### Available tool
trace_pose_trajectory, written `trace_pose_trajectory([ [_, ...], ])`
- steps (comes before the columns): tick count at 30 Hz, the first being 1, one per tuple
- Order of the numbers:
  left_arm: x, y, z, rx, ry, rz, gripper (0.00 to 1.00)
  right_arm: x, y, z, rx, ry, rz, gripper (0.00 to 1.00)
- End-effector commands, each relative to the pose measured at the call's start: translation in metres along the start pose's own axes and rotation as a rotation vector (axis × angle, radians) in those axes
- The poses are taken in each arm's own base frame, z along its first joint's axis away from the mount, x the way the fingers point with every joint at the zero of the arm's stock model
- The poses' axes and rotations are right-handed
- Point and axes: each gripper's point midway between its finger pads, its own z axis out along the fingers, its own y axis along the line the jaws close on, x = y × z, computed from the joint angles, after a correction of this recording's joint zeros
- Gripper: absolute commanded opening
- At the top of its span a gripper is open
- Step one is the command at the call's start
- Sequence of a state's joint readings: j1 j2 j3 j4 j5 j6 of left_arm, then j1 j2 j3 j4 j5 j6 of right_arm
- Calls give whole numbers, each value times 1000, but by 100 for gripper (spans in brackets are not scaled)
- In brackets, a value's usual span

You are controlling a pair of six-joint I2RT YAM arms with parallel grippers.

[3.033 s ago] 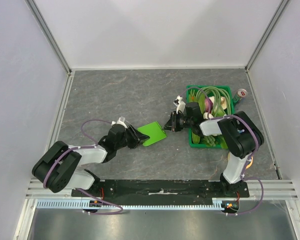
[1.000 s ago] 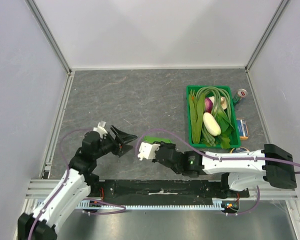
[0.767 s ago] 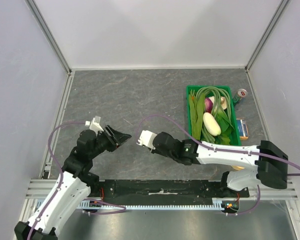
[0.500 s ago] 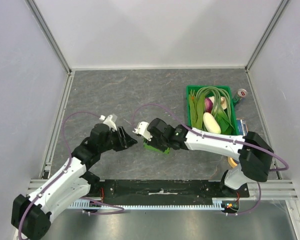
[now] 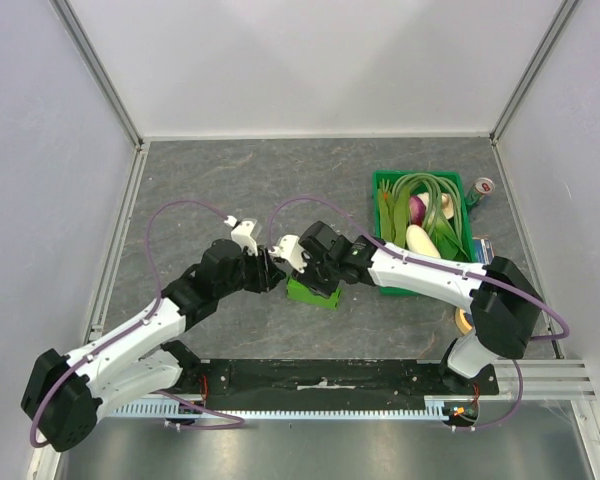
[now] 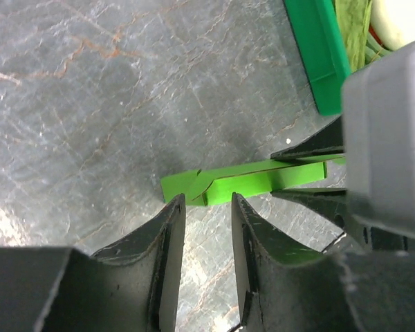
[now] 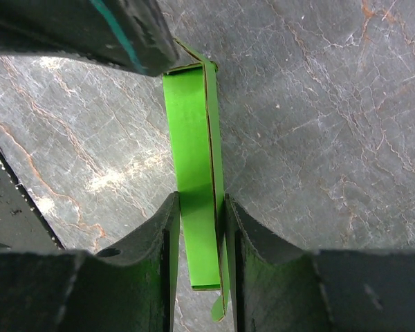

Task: Fold the paper box

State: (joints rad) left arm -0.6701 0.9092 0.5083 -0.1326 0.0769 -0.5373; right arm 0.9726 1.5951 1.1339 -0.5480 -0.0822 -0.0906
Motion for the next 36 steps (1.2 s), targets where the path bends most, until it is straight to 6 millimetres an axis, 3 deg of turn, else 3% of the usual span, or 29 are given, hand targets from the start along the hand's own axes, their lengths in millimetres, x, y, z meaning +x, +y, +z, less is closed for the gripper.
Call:
trace_pose_trajectory([
  [1,-34,-18,8,57,-75,138,40,14,13,-3,-86,37,7,31],
  [7,-33,-20,11,64,-48,176,34,13,10,-2,-96,26,10,30],
  [15,-21,-12,19,41,20,200,41,13,8,-1,-98,18,8,31],
  [22,-15,-16,21,73,46,202,36,10,7,-4,-96,7,9,32],
  [29,-10,-15,24,76,58,191,41,8,7,-5,-101,-8,12,32],
  [36,-7,-19,27,103,76,186,32,7,7,-4,-100,-12,12,32],
])
